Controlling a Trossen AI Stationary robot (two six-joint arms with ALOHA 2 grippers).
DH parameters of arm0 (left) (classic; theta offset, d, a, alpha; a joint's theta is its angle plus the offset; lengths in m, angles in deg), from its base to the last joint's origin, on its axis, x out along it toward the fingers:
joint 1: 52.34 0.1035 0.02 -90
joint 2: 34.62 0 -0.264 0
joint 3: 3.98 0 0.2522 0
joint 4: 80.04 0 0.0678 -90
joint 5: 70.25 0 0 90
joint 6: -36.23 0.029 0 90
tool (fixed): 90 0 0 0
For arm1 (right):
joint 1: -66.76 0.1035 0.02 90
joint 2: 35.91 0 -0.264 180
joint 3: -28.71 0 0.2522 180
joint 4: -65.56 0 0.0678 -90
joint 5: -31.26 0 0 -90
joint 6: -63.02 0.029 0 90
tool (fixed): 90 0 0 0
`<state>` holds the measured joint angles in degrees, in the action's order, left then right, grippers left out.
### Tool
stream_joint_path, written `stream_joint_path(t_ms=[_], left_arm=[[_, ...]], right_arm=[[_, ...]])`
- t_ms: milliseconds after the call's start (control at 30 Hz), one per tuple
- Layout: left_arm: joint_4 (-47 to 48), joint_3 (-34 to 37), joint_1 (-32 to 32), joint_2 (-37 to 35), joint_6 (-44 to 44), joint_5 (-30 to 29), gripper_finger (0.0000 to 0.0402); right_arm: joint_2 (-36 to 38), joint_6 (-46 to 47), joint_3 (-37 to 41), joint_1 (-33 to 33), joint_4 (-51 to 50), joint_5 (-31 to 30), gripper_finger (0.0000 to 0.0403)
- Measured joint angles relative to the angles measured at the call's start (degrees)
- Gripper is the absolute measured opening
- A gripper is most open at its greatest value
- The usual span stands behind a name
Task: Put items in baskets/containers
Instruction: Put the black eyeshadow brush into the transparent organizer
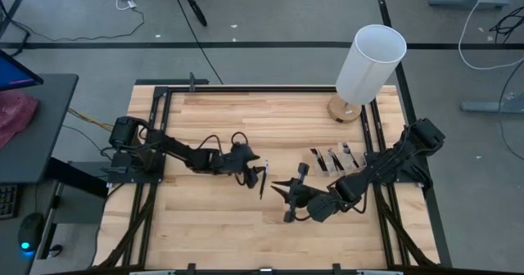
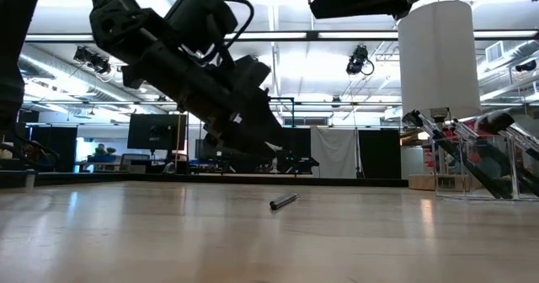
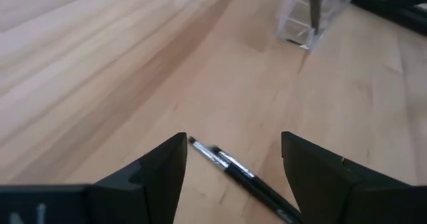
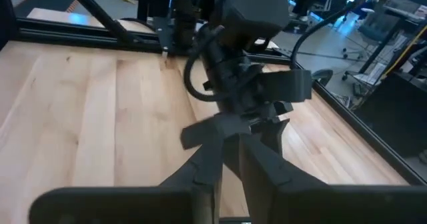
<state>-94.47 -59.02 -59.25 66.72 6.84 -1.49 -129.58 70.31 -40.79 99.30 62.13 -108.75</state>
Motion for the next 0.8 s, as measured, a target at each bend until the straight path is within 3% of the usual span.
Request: stream_joint_path(t_ms=[233,567,800], left_arm=[[-2.2,-0.7,0.4,4.7,-1.7,-0.9,0.0217],[-1.3,-6.8,0.3,13.3,-0.9,-1.9,0.0211],[3.3,-7.3,0.4,13.1,-0.4,-2.2,0.0210]], right_arm=[[0.0,0.2,0.0,0.0,0.0,0.1,0.0052],[0.0,0.4,0.0,0.0,-0.3,0.0,0.0052],[0.0,1.0,0.0,0.0,-0.9,0.1,0.0052]])
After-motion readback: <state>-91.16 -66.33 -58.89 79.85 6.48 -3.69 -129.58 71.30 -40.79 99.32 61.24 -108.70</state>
